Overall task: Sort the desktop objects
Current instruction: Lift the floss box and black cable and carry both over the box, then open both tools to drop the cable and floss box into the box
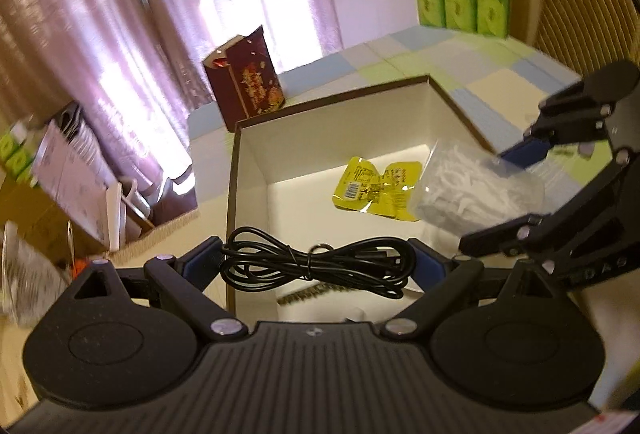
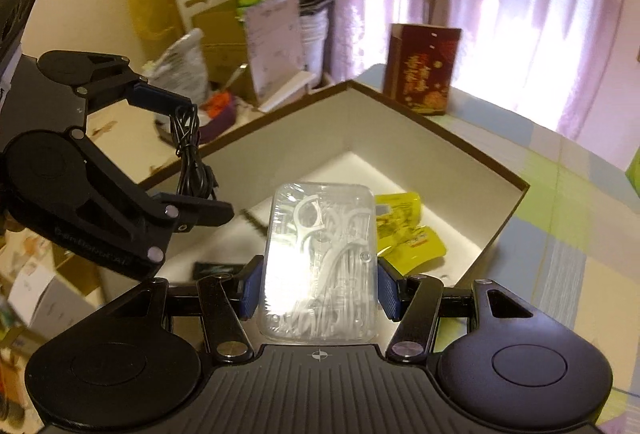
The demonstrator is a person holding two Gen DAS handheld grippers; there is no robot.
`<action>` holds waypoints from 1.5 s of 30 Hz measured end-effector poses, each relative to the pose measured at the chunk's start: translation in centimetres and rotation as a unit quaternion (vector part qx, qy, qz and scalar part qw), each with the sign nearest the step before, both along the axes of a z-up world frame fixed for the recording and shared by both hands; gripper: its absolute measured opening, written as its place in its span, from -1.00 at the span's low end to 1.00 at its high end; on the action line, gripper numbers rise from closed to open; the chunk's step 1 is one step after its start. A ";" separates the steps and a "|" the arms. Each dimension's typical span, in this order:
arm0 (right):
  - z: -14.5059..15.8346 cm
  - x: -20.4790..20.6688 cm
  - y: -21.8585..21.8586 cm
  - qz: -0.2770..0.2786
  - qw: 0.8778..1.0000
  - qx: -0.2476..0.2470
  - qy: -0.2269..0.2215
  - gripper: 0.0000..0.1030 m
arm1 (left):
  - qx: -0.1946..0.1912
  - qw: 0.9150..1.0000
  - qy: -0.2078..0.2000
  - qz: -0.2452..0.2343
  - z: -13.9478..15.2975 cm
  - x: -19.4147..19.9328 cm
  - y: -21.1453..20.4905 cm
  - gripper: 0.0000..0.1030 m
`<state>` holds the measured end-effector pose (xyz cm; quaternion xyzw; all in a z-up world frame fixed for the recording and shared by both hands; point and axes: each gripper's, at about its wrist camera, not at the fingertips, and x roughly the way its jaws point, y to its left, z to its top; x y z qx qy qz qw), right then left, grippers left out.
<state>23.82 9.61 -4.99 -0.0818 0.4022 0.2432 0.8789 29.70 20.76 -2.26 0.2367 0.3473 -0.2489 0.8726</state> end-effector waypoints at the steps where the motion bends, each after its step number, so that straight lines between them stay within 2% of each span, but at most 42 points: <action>1: -0.2 0.6 -0.1 -0.005 1.000 -0.004 0.000 0.05 | 0.002 1.000 0.003 -0.008 -0.4 0.8 -0.2 0.82; 6: -1.2 3.4 -0.8 -0.014 1.000 -0.015 0.001 0.05 | 0.017 0.998 -0.001 -0.060 -1.8 3.9 -1.6 0.82; 15: -2.8 7.8 -1.2 0.000 0.999 -0.042 -0.001 0.05 | 0.036 0.989 -0.006 -0.146 -3.8 9.4 -3.0 0.83; 21: -4.6 10.5 -1.4 0.028 0.997 -0.067 0.009 0.05 | 0.055 0.978 0.002 -0.203 -5.2 11.8 -3.8 0.83; 28: -6.3 12.7 -1.3 0.042 0.994 -0.099 0.023 0.05 | 0.114 0.959 0.014 -0.259 -7.8 12.7 -5.3 0.83; 35: -7.0 14.2 -1.3 0.039 0.993 -0.108 0.039 0.05 | 0.163 0.946 0.032 -0.277 -9.8 13.9 -6.5 0.83; 45: -6.9 13.9 -1.1 0.047 0.992 -0.104 0.047 0.08 | 0.179 0.940 0.035 -0.289 -10.5 14.9 -7.4 0.84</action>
